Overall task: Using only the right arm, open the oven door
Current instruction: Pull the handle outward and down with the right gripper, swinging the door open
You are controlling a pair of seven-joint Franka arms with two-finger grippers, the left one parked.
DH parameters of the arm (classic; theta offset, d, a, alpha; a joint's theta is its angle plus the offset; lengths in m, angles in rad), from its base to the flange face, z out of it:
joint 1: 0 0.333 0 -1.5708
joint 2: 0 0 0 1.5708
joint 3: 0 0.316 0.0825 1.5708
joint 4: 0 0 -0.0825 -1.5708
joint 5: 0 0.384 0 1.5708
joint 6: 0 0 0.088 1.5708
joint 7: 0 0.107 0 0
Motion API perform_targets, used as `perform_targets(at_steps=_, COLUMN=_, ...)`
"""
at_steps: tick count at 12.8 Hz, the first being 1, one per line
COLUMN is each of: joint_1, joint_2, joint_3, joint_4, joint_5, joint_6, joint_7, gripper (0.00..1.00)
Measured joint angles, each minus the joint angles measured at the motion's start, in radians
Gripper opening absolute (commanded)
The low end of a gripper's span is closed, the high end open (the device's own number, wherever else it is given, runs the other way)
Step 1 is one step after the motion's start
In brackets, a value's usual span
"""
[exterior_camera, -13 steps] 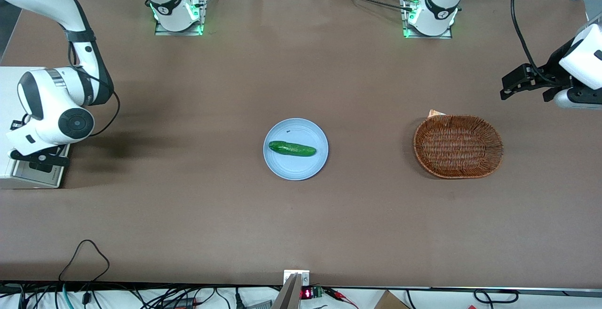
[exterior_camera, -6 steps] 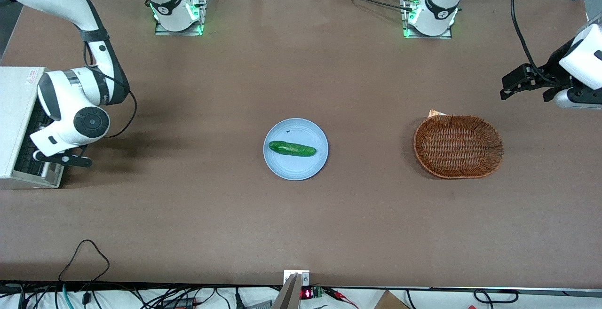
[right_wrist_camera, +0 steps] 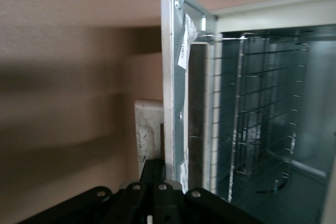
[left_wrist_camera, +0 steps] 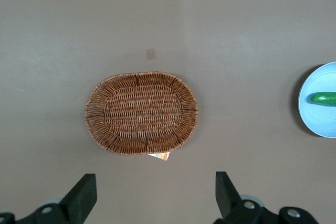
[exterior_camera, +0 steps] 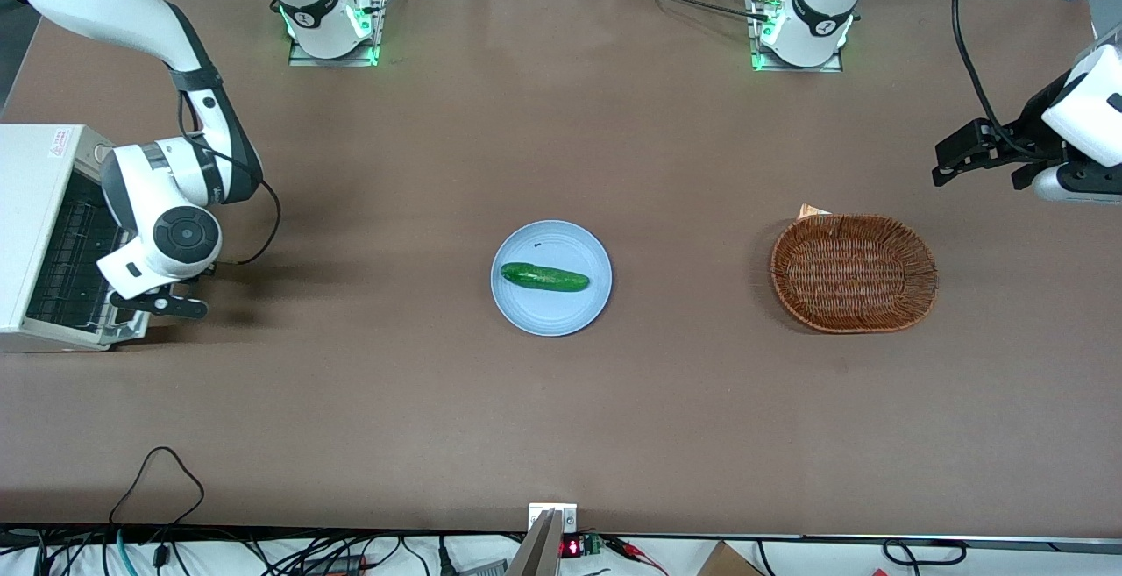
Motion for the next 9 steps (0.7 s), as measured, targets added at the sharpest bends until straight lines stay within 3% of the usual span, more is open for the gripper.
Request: perform_targets(at_steps=9, joint_1=-0.004, joint_2=0.105, joint_3=-0.002, joint_4=0.023, joint_5=0.045, joint_6=0.081, joint_7=0.016, gripper=0.02)
